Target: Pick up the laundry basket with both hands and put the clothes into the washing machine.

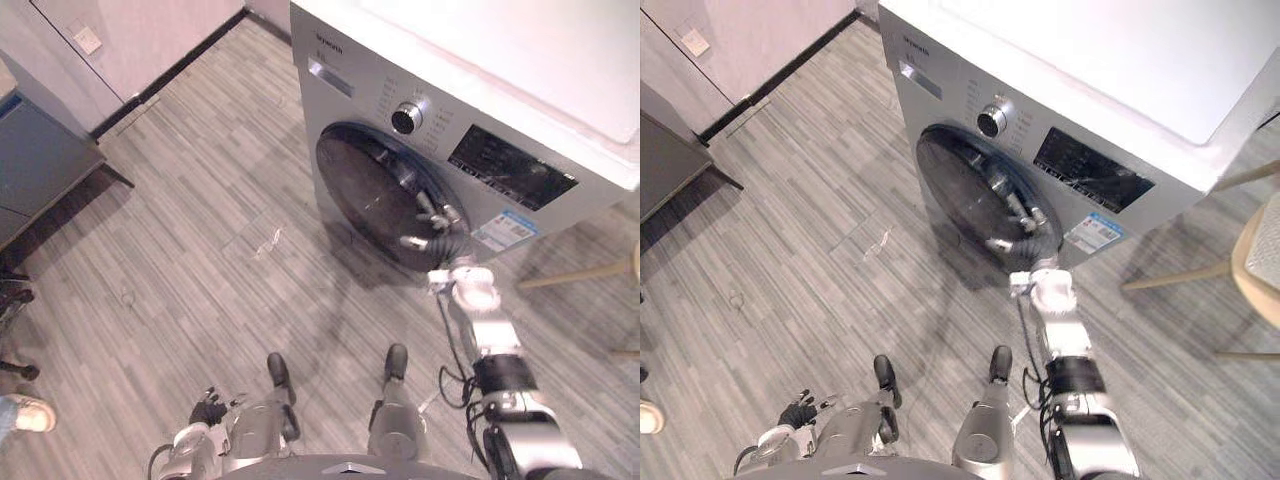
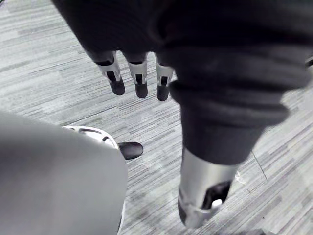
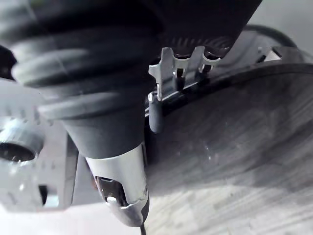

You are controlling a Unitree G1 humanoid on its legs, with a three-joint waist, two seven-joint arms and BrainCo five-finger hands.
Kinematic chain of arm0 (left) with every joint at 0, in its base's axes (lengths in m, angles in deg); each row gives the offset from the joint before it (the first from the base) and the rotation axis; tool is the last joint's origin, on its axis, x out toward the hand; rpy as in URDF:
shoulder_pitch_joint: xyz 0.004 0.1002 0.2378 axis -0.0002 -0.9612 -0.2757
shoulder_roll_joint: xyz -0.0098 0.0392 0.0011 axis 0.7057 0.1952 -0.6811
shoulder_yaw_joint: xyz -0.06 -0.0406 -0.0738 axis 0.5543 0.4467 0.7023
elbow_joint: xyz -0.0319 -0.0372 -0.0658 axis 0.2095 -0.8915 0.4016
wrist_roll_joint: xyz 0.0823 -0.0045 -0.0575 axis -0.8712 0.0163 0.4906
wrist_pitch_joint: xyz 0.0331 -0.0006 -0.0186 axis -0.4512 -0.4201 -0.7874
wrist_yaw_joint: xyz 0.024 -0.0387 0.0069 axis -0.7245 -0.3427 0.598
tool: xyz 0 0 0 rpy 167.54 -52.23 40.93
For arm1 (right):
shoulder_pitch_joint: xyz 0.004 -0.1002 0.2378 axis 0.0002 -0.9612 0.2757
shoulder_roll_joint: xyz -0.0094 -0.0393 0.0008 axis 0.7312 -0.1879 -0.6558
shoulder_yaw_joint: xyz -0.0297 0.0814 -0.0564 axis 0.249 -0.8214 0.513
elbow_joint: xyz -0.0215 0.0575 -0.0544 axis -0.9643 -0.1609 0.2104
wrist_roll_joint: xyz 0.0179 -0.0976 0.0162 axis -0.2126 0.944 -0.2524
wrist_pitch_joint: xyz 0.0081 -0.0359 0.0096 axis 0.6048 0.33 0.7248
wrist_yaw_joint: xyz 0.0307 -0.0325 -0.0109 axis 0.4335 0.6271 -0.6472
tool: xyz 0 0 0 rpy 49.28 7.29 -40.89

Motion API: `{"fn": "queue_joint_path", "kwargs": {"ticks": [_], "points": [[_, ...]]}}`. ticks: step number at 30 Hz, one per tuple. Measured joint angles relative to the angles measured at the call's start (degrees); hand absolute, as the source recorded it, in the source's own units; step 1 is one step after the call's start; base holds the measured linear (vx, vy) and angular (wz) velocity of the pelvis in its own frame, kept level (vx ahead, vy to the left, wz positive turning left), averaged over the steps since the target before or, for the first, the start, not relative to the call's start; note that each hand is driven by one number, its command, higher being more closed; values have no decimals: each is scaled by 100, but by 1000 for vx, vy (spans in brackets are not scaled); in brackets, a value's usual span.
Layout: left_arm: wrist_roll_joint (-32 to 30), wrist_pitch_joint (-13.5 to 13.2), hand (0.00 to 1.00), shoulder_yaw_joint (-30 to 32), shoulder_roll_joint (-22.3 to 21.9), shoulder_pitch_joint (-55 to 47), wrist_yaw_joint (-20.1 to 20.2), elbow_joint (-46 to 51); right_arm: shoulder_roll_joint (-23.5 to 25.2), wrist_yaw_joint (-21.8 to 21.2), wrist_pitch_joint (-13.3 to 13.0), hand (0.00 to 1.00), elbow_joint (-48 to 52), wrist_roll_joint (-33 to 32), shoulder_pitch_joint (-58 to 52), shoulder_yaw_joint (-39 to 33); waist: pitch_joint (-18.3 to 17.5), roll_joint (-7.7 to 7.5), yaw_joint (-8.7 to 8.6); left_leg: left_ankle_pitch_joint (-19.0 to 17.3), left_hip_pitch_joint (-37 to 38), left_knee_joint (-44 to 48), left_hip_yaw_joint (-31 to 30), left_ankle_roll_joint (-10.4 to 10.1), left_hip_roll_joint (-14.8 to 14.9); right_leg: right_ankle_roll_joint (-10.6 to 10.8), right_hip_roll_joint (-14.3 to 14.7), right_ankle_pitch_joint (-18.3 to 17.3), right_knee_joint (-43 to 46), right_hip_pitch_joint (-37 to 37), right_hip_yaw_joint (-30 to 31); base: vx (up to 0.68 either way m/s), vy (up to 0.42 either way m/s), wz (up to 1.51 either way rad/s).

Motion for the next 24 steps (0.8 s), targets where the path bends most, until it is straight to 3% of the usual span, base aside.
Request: {"fn": "queue_joint_path", "kwargs": {"ticks": [2, 6, 12, 17, 24], "points": [[-83, 9, 0, 110, 11, 3, 1, -64, 292, -315, -24, 0, 102, -209, -425, 339, -132, -203, 3, -42, 150, -1, -1, -44, 0, 20, -4, -31, -3, 159, -8, 17, 3, 0], [-159, 93, 0, 239, 48, 16, 0, -119, 673, -797, -131, 0, 519, -633, -819, 717, -325, -393, 35, -55, 184, -2, -5, -35, -4, 38, -18, -58, -5, 230, -34, 19, 8, 6], [-226, 124, 0, 422, 39, 5, -1, -213, 676, -995, -223, 0, 693, -1038, -1025, 659, -528, -429, 121, -113, 244, -36, 17, -65, -1, 63, -10, -125, -29, 285, -22, 1, 2, 1], [-271, 184, 0, 541, 38, -13, -2, -231, 694, -988, -285, 0, 1154, -1013, -1398, 399, -605, -487, 111, -177, 362, -36, 77, -72, 3, 45, -4, -112, -7, 355, 26, 25, 2, -7], [-387, 172, 0, 259, 46, 69, 9, 159, 906, -985, -384, 0, 1362, -1010, -2059, -120, -774, -572, 58, -202, 358, -5, 223, -51, 4, 47, 5, -113, -8, 263, 181, 38, -3, -8]]}}
